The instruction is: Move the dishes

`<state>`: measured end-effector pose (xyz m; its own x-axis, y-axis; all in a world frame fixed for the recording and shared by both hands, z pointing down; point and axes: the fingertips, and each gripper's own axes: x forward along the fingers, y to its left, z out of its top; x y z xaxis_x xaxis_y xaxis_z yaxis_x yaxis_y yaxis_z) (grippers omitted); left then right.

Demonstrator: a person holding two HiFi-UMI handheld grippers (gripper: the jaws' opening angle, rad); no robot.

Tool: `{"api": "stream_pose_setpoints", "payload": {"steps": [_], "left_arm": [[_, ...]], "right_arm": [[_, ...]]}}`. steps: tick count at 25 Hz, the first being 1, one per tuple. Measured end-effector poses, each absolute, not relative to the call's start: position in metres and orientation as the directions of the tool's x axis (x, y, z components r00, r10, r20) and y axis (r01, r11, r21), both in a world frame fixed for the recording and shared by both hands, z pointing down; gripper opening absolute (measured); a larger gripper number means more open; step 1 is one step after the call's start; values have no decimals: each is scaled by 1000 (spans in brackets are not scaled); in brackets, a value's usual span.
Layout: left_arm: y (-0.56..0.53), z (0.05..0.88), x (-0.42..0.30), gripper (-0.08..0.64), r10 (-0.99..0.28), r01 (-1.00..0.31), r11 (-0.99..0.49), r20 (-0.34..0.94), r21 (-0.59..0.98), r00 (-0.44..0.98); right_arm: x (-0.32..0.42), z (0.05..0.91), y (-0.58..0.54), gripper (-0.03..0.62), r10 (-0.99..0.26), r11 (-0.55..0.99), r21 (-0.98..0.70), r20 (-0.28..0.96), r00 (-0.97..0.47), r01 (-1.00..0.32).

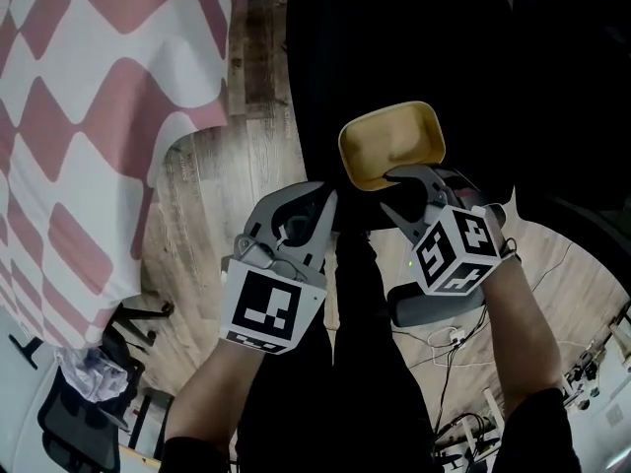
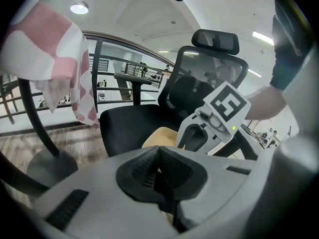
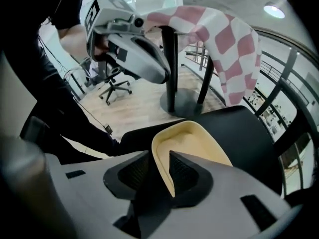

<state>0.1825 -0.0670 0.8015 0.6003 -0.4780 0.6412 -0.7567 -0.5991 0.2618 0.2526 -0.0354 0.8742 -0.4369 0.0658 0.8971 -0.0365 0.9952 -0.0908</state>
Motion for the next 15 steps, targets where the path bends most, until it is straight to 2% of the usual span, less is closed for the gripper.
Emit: {"api": "stream_pose_setpoints", "payload": {"steps": [6,10,15], "left_arm": [[-69,795,182,5,-488,-761,-587,629,277,605],[-77,774,184,5,-519,-772,-579,612,262,597],[-79,722,186,4,-557,-785,-570,588,243,587]], "right_arm": [[262,897,-39,130,54,997,-70,938,-343,-35],[276,903,-46,39,-1,1000,4,960,-281,10],[277,852,-57,29,-47,999,39,952,-304,-34]]}}
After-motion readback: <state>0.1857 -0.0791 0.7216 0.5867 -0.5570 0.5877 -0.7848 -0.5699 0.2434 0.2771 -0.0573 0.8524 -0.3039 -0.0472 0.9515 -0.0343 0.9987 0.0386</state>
